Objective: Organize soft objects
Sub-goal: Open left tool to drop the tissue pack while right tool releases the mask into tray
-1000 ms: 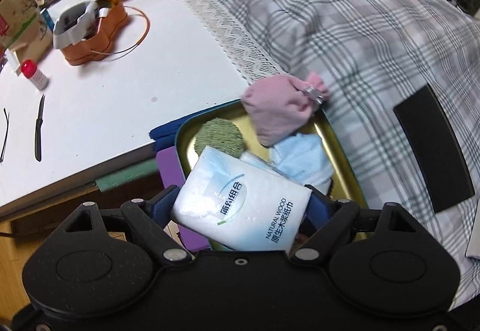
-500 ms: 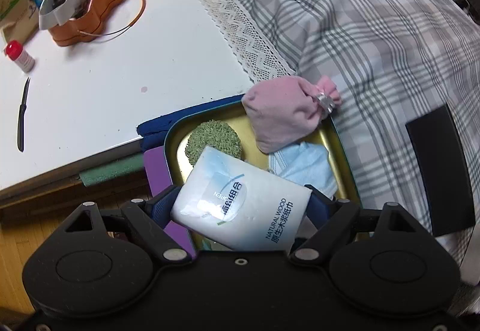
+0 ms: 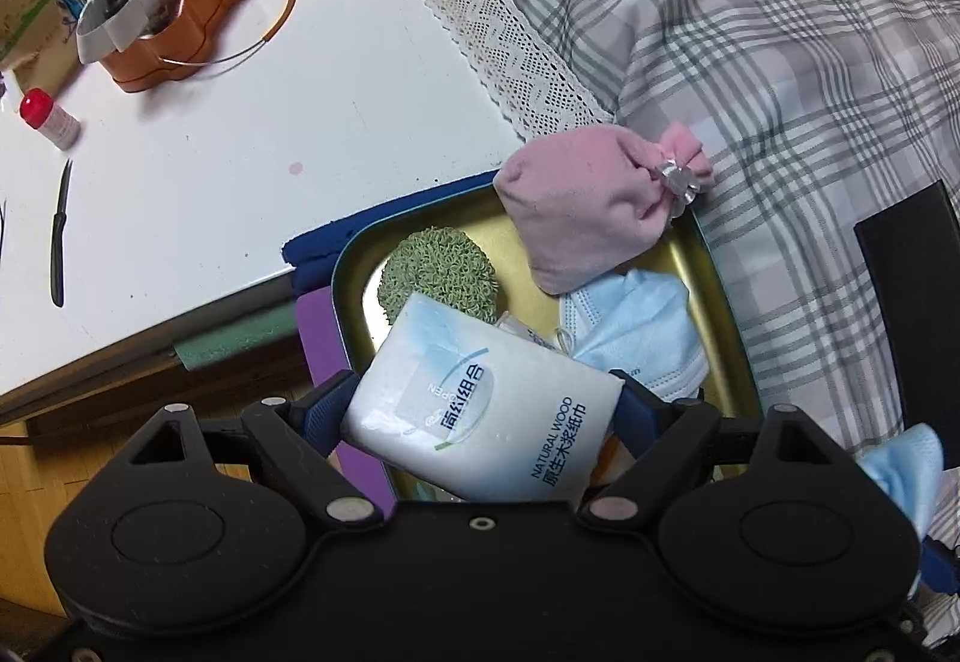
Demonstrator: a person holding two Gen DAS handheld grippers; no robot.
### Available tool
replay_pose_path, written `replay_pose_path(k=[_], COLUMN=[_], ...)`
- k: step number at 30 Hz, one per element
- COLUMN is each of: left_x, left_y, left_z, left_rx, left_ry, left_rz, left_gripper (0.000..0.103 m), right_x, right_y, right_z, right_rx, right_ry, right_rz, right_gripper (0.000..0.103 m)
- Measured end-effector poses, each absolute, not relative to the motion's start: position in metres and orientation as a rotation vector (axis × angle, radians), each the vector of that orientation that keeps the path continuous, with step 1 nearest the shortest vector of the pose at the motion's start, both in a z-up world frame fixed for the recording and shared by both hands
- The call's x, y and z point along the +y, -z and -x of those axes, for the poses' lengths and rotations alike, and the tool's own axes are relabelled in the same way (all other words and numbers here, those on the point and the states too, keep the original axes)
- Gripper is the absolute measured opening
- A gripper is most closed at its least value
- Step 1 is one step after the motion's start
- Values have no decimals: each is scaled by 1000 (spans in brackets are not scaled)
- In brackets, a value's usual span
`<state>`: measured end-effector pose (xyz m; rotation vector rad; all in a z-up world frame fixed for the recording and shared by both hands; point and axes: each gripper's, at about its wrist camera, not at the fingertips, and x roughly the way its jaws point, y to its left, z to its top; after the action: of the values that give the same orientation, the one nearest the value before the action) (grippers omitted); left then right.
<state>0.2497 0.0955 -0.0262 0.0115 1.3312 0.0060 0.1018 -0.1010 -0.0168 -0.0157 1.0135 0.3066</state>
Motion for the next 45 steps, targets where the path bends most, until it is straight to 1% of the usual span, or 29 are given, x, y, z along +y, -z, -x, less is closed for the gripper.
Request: replay_pose_path(k=[4, 8, 11, 27, 29, 30, 31, 37, 45], left_x=[95, 95, 94, 96, 94, 93, 93, 90, 84], left_y=[22, 24, 24, 27, 27, 26, 26, 25, 21], left_z=[-249, -250, -248, -246, -245, -245, -244, -243, -234], left_rx=[1304, 1313, 1311, 1325, 1324, 1322, 1320, 1308, 1273], left_ry=[-15, -8, 3, 4, 8, 9, 11, 21, 27], left_rz=[-18, -4, -10, 11, 5, 1, -2, -16, -48], left_gripper=[84, 84, 88, 89, 89, 89, 89, 89, 89], right_x=[-97, -98, -98, -78, -72, -70, -68, -66, -76], right_y=[24, 31, 32, 37, 40, 42, 44, 52, 46], right_z=[-103, -107, -109, -108, -108, -108, -108, -104, -98], right_rx=[1028, 1043, 1048, 1040, 1033, 1035, 1030, 1045, 1050], right_ry=[-321, -309, -308, -376, -387, -389, -387, -369, -334], right_rz=[16, 22, 16, 58, 62, 66, 71, 111, 109], right_gripper=[28, 28, 28, 30, 33, 51, 65, 64, 64])
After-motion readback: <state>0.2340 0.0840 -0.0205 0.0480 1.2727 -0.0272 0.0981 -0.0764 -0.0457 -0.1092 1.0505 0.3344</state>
